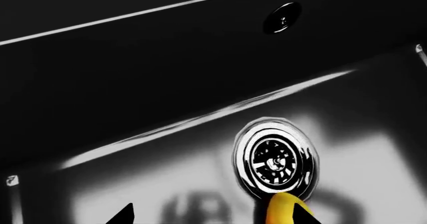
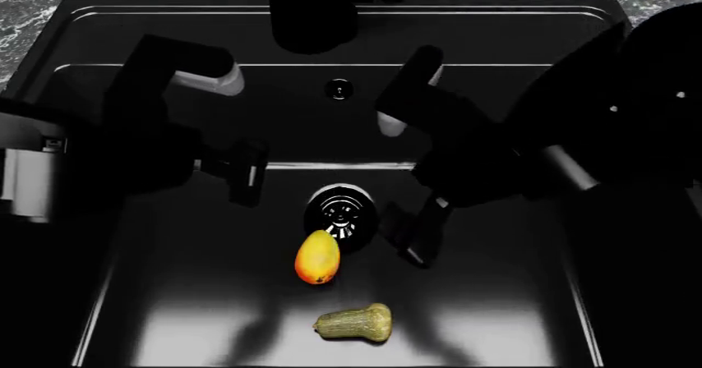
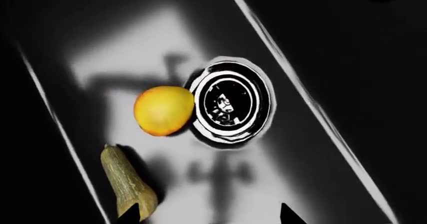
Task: Pick up the fruits and vegetables and place them in the sink. Turn on the sink faucet to wash them. Then turn the sink off and put them in the tray.
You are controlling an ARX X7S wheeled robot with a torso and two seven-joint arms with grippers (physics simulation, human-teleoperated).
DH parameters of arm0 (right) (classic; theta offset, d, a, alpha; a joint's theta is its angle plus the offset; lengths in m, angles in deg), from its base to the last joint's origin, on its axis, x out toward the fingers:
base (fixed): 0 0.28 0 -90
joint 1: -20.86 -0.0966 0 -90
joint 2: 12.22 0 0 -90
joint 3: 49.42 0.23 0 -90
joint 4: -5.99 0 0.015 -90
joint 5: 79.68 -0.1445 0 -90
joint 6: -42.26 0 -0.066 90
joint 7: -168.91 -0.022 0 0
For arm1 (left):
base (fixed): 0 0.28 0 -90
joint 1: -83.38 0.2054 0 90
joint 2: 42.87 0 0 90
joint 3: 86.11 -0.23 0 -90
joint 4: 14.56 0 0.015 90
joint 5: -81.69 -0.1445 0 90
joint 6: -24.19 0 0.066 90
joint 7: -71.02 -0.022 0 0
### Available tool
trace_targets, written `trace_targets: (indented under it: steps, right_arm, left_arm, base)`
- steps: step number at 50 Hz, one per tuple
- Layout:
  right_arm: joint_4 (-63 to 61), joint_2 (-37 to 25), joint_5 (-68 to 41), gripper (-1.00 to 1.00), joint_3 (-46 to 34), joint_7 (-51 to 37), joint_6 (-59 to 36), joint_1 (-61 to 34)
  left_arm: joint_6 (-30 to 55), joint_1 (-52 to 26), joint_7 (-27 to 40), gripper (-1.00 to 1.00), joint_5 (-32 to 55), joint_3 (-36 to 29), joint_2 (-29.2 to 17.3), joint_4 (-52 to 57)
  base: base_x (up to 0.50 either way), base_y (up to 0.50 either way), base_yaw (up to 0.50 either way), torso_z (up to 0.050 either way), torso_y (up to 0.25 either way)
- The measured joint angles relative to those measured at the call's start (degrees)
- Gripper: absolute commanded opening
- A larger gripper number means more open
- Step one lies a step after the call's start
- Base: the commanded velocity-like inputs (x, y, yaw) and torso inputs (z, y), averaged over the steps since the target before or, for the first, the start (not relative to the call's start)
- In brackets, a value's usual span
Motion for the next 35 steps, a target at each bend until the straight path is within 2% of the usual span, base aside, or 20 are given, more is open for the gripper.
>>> trace_targets:
  steps: [35]
  right_arm:
    - [1.4, 5.5, 10.1, 1.0, -7.5, 16.8, 5.6, 5.5]
  left_arm:
    - [-0.4, 0.9, -1.6, 1.0, -1.2, 0.0, -0.5, -0.5]
  base:
    - [0.0, 0.0, 0.0, 0.0, 0.0]
